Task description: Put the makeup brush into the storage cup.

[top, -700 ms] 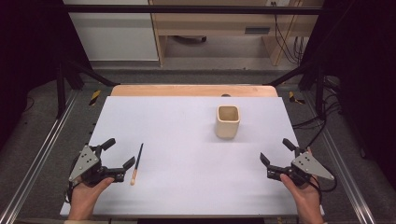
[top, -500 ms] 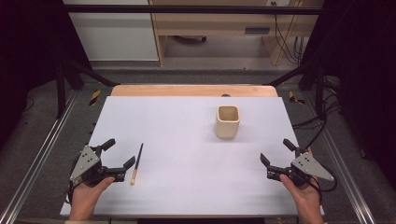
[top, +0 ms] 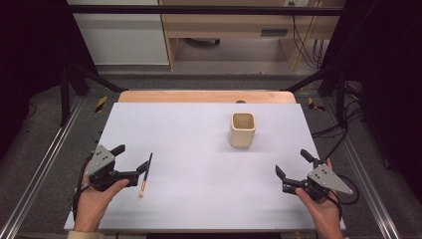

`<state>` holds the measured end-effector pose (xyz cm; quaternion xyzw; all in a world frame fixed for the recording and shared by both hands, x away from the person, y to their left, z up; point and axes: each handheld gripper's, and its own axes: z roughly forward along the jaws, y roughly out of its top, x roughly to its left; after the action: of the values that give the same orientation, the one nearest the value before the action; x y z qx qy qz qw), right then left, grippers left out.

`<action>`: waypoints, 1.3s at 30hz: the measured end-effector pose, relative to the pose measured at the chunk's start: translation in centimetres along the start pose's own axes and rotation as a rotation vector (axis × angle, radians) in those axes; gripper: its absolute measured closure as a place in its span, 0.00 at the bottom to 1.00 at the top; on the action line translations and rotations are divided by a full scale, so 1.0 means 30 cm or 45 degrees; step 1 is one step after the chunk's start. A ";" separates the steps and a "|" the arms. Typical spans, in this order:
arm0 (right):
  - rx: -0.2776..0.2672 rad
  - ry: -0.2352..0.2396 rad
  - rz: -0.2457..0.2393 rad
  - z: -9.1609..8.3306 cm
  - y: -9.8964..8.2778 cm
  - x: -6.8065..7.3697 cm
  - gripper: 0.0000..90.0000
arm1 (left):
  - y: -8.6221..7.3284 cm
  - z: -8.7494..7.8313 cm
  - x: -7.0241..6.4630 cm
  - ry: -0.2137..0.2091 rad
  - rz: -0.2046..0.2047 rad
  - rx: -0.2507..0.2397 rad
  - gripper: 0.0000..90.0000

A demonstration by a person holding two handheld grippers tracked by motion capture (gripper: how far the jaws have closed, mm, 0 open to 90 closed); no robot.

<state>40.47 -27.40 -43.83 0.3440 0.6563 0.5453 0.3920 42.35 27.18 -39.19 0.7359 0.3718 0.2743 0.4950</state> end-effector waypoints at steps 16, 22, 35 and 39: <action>-0.046 0.023 -0.094 -0.015 0.026 0.016 0.04 | 0.203 0.065 -0.127 0.075 0.180 0.290 0.05; -0.039 -0.003 -0.083 -0.007 0.024 0.019 0.04 | 0.284 0.047 -0.144 0.019 0.219 0.339 0.08; -0.036 -0.021 -0.082 0.000 0.022 0.029 0.04 | 0.326 0.065 -0.094 0.135 0.091 0.630 0.10; -0.034 -0.038 -0.094 0.000 0.024 0.034 0.05 | 0.323 0.081 -0.080 0.143 0.052 0.718 0.11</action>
<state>40.03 -26.37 -43.26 0.3225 0.6551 0.5341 0.4262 45.51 21.67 -31.11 0.8354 0.4454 0.2104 0.2438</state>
